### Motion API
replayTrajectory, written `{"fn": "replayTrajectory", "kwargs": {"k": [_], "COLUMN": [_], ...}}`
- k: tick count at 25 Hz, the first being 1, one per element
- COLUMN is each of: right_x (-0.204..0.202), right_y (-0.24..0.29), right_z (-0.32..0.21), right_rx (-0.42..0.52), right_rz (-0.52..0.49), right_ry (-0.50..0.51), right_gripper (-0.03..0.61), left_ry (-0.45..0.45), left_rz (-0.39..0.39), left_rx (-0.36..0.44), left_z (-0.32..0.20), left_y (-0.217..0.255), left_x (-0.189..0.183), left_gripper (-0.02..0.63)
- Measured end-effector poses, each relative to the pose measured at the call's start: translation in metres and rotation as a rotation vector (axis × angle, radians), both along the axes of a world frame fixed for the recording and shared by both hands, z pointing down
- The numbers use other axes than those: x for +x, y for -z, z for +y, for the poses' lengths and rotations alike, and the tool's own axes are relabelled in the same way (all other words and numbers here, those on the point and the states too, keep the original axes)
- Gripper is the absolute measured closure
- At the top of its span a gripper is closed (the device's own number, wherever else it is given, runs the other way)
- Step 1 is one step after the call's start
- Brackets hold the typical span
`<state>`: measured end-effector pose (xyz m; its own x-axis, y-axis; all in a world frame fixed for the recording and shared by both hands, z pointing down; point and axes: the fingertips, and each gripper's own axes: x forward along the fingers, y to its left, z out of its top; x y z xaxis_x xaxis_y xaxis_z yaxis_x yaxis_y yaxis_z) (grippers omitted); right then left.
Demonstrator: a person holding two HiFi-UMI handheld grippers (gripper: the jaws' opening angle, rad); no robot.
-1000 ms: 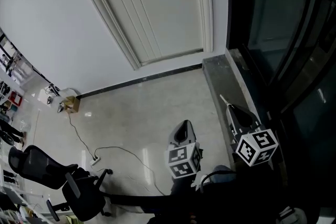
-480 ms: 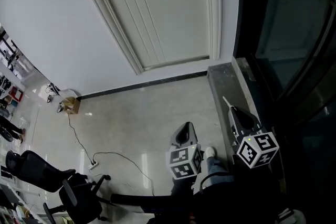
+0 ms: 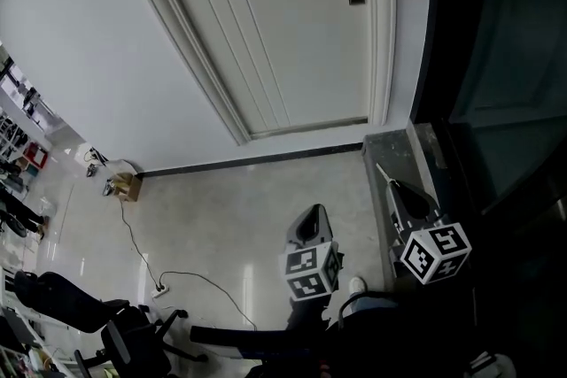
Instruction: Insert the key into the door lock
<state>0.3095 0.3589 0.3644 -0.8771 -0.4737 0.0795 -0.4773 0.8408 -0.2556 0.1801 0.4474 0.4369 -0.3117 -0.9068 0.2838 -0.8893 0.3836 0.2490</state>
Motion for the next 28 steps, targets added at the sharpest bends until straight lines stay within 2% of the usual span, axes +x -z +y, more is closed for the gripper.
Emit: {"fn": "replayTrajectory", "kwargs": {"k": [7, 18, 23, 28], "right_x": [-0.035, -0.069, -0.107, -0.162], "right_y": [-0.002, -0.016, -0.015, -0.006], "right_z": [-0.057, -0.121, -0.164, -0.211], "right_rx": [0.005, -0.020, -0.015, 0.001], "right_rz": [0.008, 0.015, 0.001, -0.003], "right_ry": [0.040, 0.002, -0.030, -0.038], "right_gripper": [0.565, 0.566, 0.566, 0.566], "left_ry": [0.025, -0.024, -0.048, -0.058], "left_rz": [0.001, 0.004, -0.014, -0.028], "left_rx": [0.007, -0.010, 0.005, 0.019], "left_z": [-0.058, -0.129, -0.176, -0.228], "left_y": [0.000, -0.009, -0.007, 0.003], "left_x": [-0.029, -0.062, -0.103, -0.160], "left_gripper": [0.612, 0.612, 0.612, 0.612]}}
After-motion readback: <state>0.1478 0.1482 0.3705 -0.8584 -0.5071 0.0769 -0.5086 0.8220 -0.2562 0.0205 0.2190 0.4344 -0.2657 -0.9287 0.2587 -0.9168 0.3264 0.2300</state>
